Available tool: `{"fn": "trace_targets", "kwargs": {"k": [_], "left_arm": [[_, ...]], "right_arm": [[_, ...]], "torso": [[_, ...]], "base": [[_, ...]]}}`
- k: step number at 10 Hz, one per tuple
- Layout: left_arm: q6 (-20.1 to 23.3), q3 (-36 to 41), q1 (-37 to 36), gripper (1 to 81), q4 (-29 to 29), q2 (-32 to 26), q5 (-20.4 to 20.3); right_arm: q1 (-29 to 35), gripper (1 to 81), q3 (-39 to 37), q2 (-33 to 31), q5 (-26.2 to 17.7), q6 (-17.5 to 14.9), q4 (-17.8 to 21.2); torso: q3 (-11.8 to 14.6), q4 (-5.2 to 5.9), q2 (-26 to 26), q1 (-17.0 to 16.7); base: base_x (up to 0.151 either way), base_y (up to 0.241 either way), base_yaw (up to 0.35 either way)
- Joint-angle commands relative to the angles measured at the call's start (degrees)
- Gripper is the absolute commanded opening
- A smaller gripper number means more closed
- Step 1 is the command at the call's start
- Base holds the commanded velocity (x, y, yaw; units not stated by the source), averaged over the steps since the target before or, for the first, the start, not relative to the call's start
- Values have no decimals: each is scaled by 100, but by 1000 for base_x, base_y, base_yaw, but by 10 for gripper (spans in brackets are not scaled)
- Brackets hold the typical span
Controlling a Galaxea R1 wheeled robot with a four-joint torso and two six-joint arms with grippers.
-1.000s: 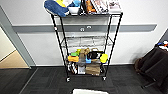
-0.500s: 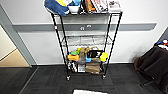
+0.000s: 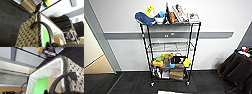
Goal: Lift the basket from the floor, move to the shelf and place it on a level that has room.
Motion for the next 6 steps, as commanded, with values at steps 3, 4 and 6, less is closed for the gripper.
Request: {"fn": "trace_targets", "kwargs": {"k": [3,4,6], "left_arm": [[-11,318,-471,10,294,-148,-115],[-12,318,-470,10,330,-139,-123],[-3,300,-470,10,339,-131,-123]], "right_arm": [[670,10,452,-130,100,-5,-195],[677,10,452,-130,100,-5,-195],[670,10,443,-130,100,-5,-195]], "torso": [[160,0,151,-127],[206,0,203,-155],[363,0,179,-153]], "base": [[0,0,0],[0,0,0],[0,0,0]]}}
